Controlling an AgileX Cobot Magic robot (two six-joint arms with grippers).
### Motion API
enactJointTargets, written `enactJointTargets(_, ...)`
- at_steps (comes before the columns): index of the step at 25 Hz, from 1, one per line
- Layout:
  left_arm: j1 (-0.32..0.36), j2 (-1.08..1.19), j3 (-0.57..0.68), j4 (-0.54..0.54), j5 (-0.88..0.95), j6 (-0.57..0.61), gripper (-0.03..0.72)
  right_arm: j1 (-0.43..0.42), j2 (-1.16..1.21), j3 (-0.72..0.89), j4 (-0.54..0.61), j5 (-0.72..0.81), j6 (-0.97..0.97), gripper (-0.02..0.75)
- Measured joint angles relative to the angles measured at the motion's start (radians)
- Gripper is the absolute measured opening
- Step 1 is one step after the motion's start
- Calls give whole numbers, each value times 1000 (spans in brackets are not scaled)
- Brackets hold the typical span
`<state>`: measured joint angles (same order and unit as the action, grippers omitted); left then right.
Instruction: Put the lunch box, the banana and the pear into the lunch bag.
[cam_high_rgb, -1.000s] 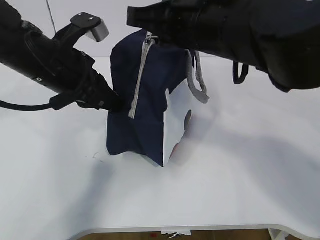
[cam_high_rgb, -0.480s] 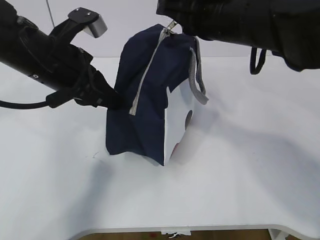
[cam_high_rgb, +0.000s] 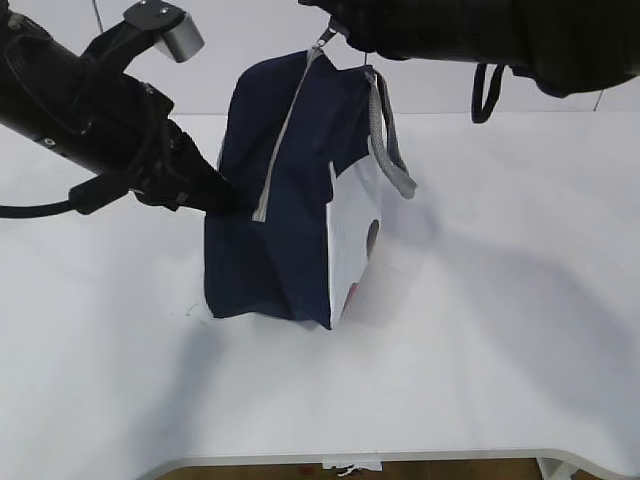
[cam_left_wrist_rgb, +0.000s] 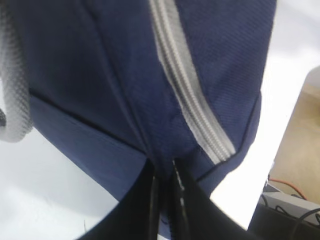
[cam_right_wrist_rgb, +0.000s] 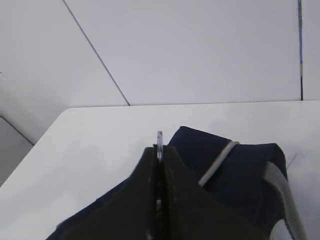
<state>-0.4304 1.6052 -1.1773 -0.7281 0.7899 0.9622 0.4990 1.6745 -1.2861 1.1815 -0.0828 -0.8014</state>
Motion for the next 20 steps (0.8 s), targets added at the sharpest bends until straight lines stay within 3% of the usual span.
enactJointTargets(11, 7, -2, 0, 19, 1, 0, 0, -8, -14, -16, 48, 193, 0, 1)
enactJointTargets(20, 7, -24, 2, 19, 14, 0, 0, -27, -14, -16, 59, 177, -4, 1)
